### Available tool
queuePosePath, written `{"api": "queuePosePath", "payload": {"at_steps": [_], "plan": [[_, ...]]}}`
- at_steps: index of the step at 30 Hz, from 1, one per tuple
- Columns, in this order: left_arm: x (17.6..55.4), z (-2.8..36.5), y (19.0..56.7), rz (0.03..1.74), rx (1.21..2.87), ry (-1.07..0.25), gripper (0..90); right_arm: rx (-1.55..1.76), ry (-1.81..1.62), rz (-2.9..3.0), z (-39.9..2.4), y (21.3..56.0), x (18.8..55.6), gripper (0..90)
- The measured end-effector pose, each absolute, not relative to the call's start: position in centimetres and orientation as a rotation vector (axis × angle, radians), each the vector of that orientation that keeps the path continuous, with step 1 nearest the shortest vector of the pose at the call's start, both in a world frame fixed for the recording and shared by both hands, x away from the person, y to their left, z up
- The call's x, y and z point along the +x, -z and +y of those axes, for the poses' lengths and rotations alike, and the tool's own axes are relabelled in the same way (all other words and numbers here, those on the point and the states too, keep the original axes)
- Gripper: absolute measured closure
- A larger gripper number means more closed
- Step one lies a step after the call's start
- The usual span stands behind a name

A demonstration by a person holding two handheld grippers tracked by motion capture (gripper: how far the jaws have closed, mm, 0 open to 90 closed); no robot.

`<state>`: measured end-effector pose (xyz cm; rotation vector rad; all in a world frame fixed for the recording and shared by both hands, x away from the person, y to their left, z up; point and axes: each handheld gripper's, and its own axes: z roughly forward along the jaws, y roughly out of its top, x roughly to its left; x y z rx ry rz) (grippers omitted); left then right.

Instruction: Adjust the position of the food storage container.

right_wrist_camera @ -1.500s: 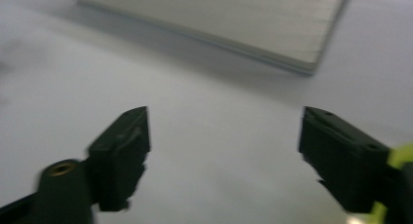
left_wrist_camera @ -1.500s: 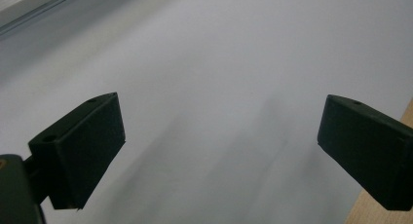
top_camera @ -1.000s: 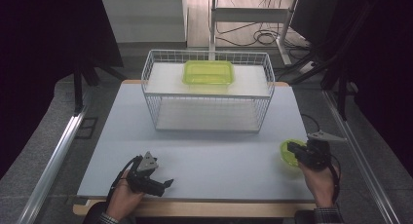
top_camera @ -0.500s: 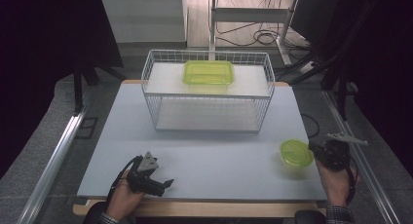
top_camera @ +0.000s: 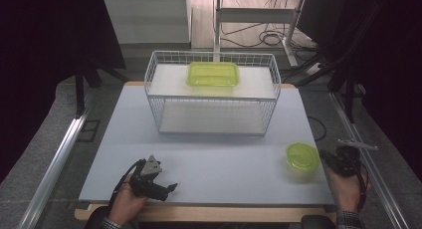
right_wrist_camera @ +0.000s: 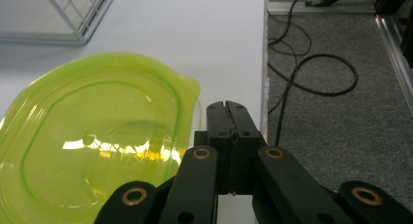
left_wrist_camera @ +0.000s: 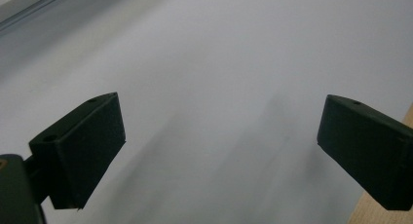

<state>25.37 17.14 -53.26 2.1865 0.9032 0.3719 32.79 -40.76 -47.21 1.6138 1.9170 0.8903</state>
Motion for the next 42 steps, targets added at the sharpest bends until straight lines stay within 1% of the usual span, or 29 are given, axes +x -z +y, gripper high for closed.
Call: {"api": "queuePosePath", "payload": {"at_steps": [9, 33, 38, 42], "plan": [[25.4, 17.1, 53.3, 0.901, 2.194, -0.373, 3.4, 1.613, -0.891, 1.952, -39.7, 47.5, 32.7, 88.7], [25.3, 17.0, 53.4, 0.895, 2.213, -0.378, 3.6, 1.501, -0.99, 2.173, -32.6, 47.8, 31.7, 87.8], [25.3, 16.9, 53.4, 0.893, 2.217, -0.38, 3.6, 1.495, -0.995, 2.188, -32.4, 47.9, 31.3, 86.6], [25.3, 16.9, 53.4, 0.893, 2.22, -0.382, 3.7, 1.519, -1.031, 2.189, -33.1, 48.1, 30.3, 86.2]]}}
